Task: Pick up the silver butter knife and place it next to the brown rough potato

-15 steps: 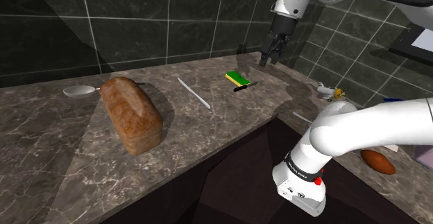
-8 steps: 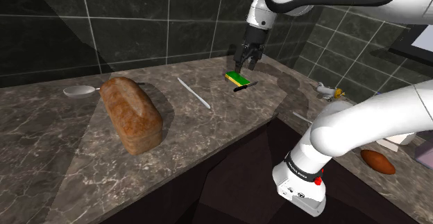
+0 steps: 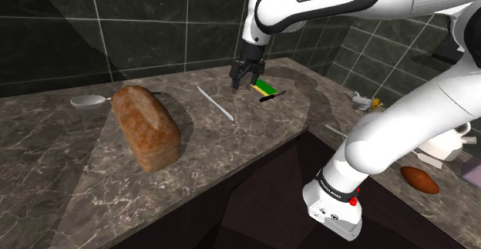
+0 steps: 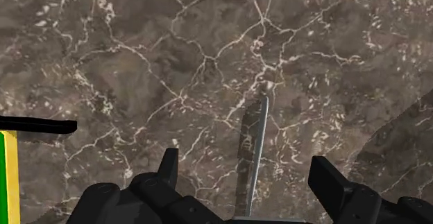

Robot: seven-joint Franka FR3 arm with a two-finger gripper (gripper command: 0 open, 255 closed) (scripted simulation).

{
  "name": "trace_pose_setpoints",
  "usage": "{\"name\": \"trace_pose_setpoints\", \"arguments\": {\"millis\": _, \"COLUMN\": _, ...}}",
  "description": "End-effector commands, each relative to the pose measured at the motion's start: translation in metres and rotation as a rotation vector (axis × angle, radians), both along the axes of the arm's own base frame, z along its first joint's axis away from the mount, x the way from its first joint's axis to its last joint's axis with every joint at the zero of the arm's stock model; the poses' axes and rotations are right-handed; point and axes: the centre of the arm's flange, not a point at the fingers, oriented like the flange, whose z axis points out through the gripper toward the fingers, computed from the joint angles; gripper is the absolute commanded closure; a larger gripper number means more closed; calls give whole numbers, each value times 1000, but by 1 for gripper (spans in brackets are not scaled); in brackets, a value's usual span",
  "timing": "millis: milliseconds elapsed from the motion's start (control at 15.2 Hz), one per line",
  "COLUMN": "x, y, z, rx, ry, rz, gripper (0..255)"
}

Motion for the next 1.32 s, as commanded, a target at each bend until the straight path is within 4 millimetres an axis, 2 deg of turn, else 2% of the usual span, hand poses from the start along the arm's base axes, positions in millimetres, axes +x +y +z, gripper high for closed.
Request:
{"name": "trace_pose_setpoints", "arguments": {"millis": 0, "x": 21, "y": 11, "z": -16, "rx": -8, "ry": 0, "rz": -10, "gripper": 0}}
{"name": "trace_pose_setpoints", "arguments": {"millis": 462, "x": 86, "y": 42, "z": -69, "rx": -39, "ry": 1, "rz": -40, "gripper": 0}}
{"name": "trace_pose_setpoints", "arguments": {"millis": 924, "x": 85, "y": 42, "z": -106, "rx": -39, "ry": 1, "rz": -40, "gripper": 0}}
{"name": "trace_pose_setpoints", "arguments": {"millis": 1254, "x": 84, "y": 42, "z": -109, "rx": -39, "ry": 1, "rz": -40, "gripper": 0}}
